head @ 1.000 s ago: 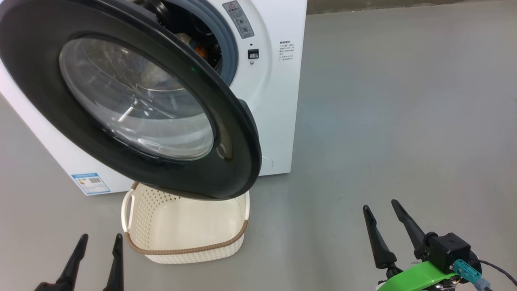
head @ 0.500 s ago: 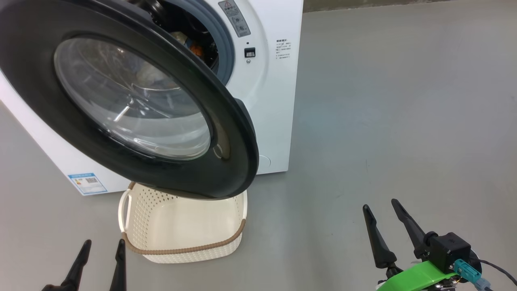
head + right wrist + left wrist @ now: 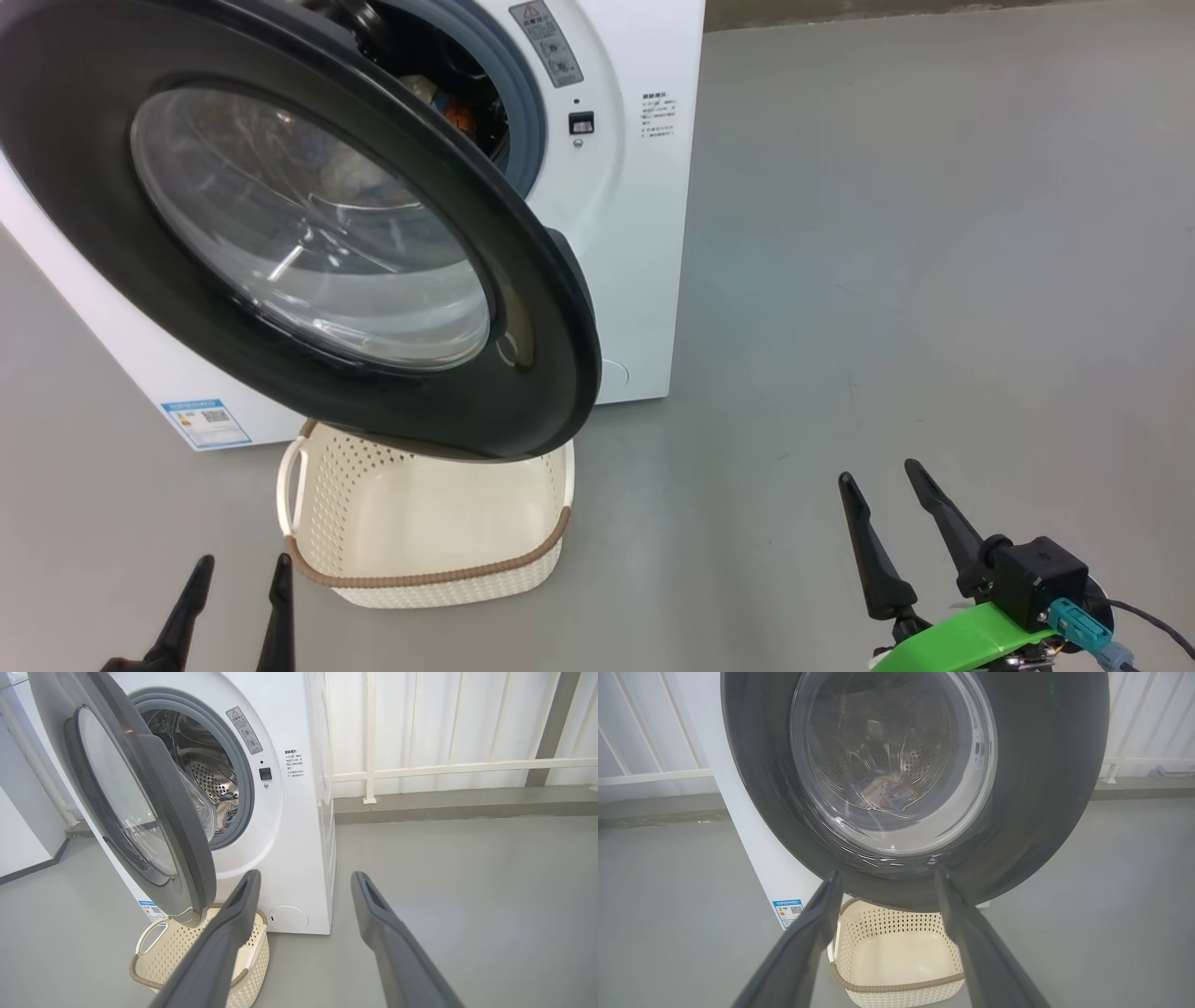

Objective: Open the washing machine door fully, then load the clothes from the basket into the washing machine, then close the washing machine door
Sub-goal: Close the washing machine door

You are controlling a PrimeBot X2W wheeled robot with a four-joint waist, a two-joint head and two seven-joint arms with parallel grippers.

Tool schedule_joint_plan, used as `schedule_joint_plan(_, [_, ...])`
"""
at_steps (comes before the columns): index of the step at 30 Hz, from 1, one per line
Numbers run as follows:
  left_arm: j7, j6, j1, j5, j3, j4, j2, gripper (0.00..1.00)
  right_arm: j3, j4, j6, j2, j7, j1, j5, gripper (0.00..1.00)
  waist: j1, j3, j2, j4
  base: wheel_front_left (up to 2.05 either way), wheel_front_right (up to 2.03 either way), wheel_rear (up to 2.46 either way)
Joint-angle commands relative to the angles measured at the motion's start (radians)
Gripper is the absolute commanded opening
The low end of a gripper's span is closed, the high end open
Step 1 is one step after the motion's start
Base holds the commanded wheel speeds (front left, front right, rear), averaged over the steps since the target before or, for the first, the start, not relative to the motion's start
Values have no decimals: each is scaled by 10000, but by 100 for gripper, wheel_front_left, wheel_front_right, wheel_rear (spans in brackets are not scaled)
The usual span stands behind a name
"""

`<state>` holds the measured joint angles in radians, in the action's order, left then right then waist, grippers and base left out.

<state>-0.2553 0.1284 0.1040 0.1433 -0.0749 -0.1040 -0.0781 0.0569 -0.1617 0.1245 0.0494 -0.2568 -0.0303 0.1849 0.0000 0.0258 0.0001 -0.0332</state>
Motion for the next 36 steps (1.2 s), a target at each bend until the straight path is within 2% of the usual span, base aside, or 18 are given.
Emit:
schedule_joint_plan(1, [-64, 22, -272, -49, -336, 233, -90, 100, 252, 238, 62, 8, -49, -122, -79, 100, 0, 8, -1, 3, 0, 0, 0])
schedule_joint_plan(28, [-64, 23, -446, 21, -483, 227, -7, 100, 244, 141, 62, 8, -49, -154, -70, 100, 0, 43, -1, 6, 0, 0, 0])
schedule_joint_plan(29, [-65, 23, -443, 21, -484, 225, -3, 100, 246, 113, 62, 8, -49, -142, -47, 79, 0, 30, -1, 10, 0, 0, 0])
schedule_joint_plan(30, [-65, 23, -440, 23, -485, 225, -1, 100, 247, 75, 62, 8, -49, -127, -33, 27, 0, 22, -1, 14, 0, 0, 0])
schedule_joint_plan(31, [-65, 23, -439, 24, -488, 227, 1, 100, 238, 43, 62, 8, -49, -113, -5, 0, 0, 21, -1, 19, 0, 0, 0])
schedule_joint_plan(36, [-65, 23, -434, 47, -486, 274, -9, 100, 39, 451, 62, 8, -49, -156, 358, 0, 0, 71, -1, 48, 0, 0, 0])
